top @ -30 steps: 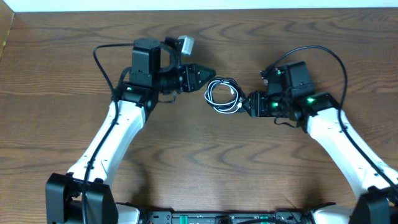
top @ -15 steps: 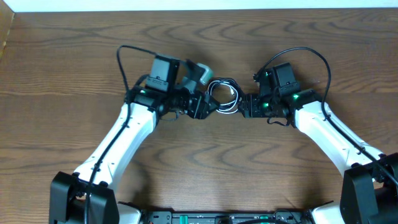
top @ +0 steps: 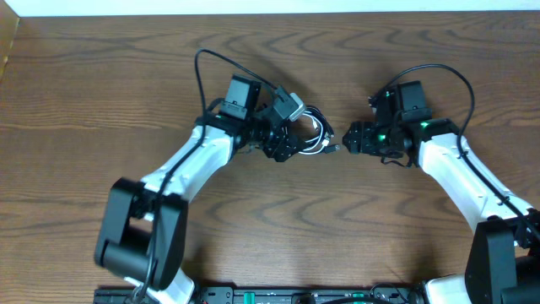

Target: Untangle cables

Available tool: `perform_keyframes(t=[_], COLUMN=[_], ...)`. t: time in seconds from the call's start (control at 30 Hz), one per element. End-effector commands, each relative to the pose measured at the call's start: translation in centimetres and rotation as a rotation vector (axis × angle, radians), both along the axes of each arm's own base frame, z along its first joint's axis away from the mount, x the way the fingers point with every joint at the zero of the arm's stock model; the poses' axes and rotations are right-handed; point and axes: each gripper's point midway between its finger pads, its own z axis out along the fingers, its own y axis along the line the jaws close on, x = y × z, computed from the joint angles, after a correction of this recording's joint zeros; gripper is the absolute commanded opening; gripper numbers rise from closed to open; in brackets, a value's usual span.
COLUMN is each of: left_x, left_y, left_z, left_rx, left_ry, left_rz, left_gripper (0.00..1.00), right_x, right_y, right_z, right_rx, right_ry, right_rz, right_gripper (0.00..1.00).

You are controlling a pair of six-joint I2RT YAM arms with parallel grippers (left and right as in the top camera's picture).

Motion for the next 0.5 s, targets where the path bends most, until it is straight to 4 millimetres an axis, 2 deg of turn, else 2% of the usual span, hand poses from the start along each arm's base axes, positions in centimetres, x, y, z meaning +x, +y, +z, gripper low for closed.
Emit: perform_keyframes(t=[0.0,0.23,0.47], left_x=[0.1,-0.2,-0.3], left_y=[-1.0,-0.9,-0.8], left_z=[-0.7,-1.8,-3.6], left_rx=[-0.005,0.029,0.057], left_ry=[-0.028,-0.076,-0.094], left_rz=[-0.047,-0.126,-0.184], left_gripper=[0.81,0.81,0.81], right_x=[-0.2,-0.2,-0.4], right_y=[-0.3,-0.1,0.9], right_z=[0.0,0.1,0.5], right_rx=[0.008,0.015,0.074], right_ry=[-0.001,-0.001,0.002], right_rz=[0.019,0.029,0.055], right_gripper=[0.72,0.73,0.74])
